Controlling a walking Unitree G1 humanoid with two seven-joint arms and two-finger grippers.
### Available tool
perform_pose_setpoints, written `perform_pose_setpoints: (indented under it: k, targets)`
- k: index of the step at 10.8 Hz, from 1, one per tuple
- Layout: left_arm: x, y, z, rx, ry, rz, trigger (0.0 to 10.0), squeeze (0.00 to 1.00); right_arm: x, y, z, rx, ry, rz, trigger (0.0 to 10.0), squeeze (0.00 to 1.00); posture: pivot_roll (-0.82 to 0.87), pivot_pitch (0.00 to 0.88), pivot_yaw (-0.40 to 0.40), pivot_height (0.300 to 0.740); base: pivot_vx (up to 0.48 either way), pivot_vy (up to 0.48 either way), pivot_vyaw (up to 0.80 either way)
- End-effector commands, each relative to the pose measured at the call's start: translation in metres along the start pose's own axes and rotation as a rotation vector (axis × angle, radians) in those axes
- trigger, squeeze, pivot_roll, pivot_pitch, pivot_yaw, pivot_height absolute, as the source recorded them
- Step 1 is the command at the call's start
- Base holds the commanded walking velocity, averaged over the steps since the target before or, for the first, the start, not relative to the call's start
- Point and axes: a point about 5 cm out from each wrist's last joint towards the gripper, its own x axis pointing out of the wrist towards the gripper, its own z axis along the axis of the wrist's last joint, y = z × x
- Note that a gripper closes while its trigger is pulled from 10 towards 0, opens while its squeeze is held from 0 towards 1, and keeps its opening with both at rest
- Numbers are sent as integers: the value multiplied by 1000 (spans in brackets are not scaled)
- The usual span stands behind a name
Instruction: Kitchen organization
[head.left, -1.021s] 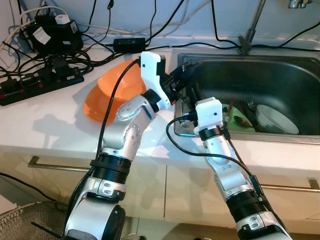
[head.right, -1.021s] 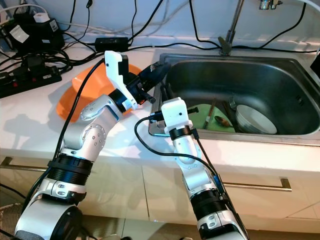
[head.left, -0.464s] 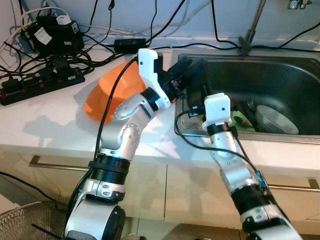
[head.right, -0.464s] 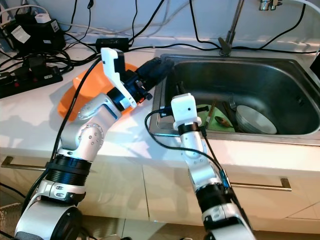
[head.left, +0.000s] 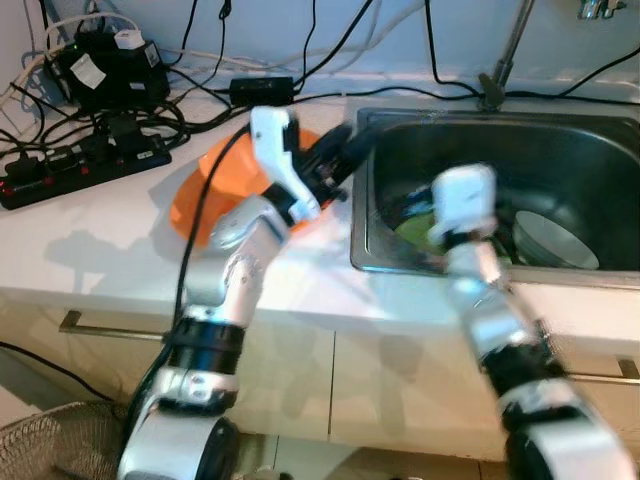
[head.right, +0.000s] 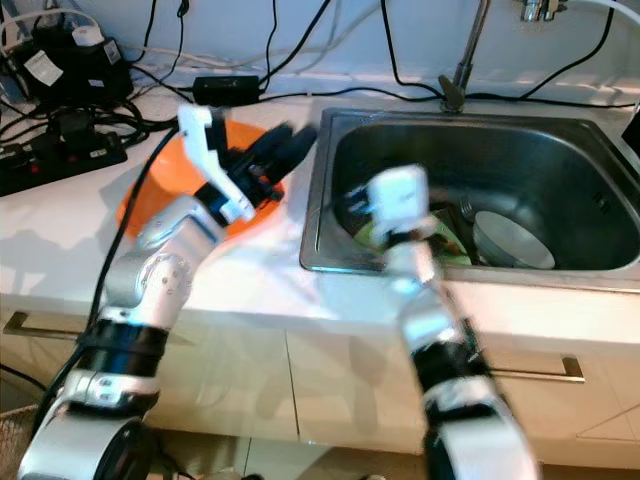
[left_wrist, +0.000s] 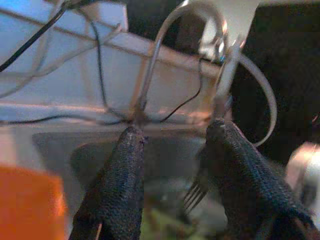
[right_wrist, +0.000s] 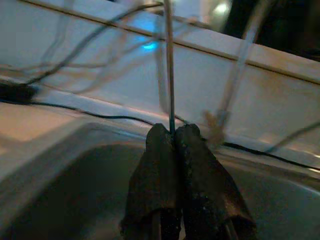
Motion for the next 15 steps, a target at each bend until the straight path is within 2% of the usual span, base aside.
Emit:
perform_pose_setpoints:
  k: [1,2,3,5,7,11,12,15]
  targets:
    - [-1,-2,-8,55,47,1,10000,0,7,-10,0,18,25,-43,10000,0,26,0,68,740,0,0,0]
    - [-3,-4,-13,90,79,-10,10000,0,10,-16,-2,22,46,-63,10000,0,25,0,67,740,0,0,0]
    - [-5,-10,-24,138,136,-48,10000,0,17,-28,-8,52,111,-105,10000,0,24,0,66,740,0,0,0]
    - [-7,-19,-37,181,192,-114,10000,0,22,-34,-19,82,221,-110,10000,0,21,0,63,740,0,0,0]
    - [-6,-22,-46,212,234,-122,10000,0,16,-32,-41,125,397,-102,10000,0,24,0,61,740,0,0,0]
    - [-9,-27,-60,227,283,-135,10000,0,7,-29,-57,139,535,-68,10000,0,20,0,58,740,0,0,0]
    - [-9,-28,-61,232,287,-138,10000,0,6,-28,-58,144,545,-66,10000,1000,21,0,58,740,0,0,0]
    - [-9,-30,-64,237,299,-147,10000,0,7,-25,-56,155,530,-64,10000,1000,21,0,60,740,0,0,0]
